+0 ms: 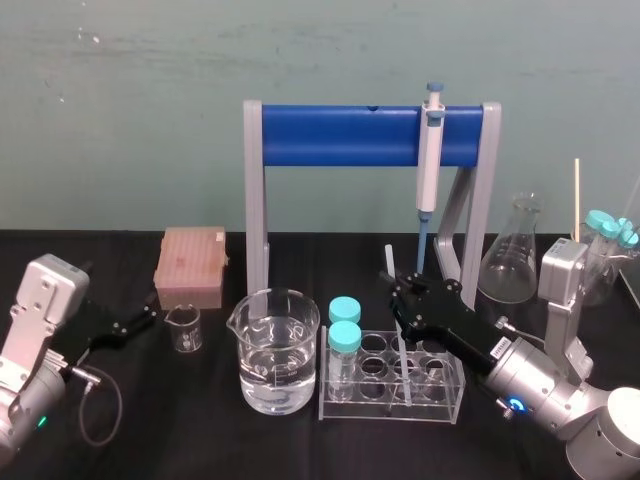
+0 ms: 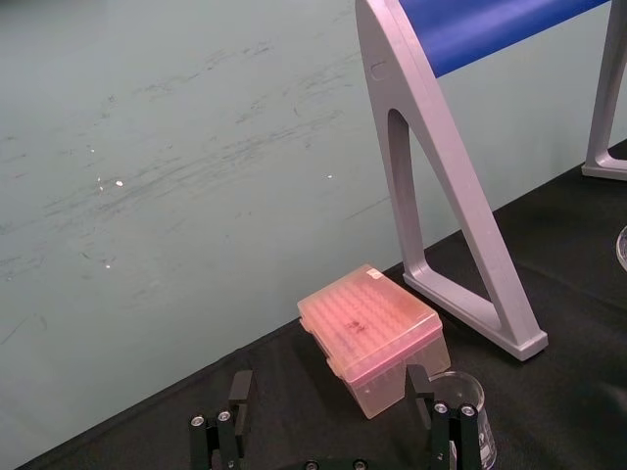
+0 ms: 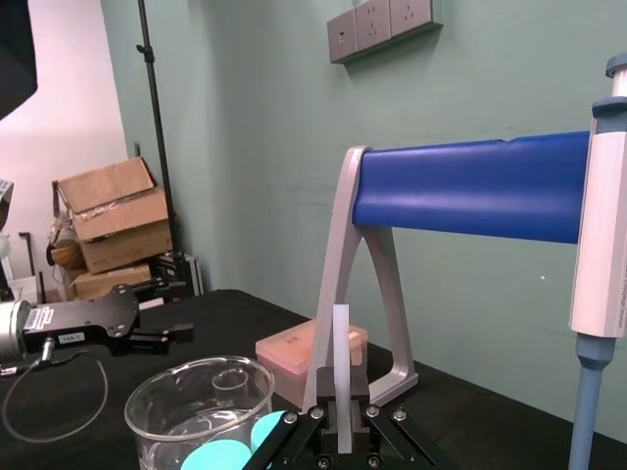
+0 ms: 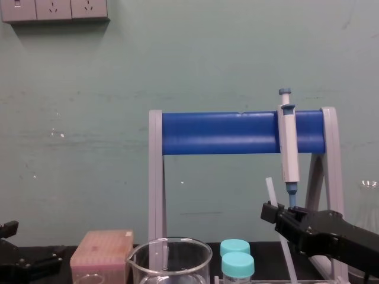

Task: Pick up the stirring rod with one hand, then place it down.

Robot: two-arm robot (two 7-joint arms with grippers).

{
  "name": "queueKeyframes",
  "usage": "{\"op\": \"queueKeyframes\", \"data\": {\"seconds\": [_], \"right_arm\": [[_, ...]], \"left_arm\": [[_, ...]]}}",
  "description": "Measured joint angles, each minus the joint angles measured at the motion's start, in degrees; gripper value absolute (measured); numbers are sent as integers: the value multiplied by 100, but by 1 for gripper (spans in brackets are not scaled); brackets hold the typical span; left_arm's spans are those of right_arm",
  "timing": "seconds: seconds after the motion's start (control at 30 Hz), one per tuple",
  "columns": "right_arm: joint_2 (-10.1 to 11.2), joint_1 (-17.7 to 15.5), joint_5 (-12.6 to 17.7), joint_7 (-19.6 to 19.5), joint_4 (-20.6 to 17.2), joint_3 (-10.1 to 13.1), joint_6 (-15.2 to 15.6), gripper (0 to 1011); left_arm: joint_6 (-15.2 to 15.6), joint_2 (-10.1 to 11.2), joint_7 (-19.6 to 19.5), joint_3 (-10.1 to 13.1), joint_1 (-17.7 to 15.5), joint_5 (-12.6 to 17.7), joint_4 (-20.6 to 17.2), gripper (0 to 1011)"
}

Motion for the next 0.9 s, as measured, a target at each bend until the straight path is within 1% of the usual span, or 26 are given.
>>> {"op": "queueKeyframes", "data": {"seconds": [0.27,0.9], "right_arm": [[-3,-20,-23,-5,-23,-3,56,70],[19,-57,-84,-40,-86,-13,78,70]], "left_arm": [[0,0,0,0,0,0,0,1000],[0,0,0,0,0,0,0,1000]]}}
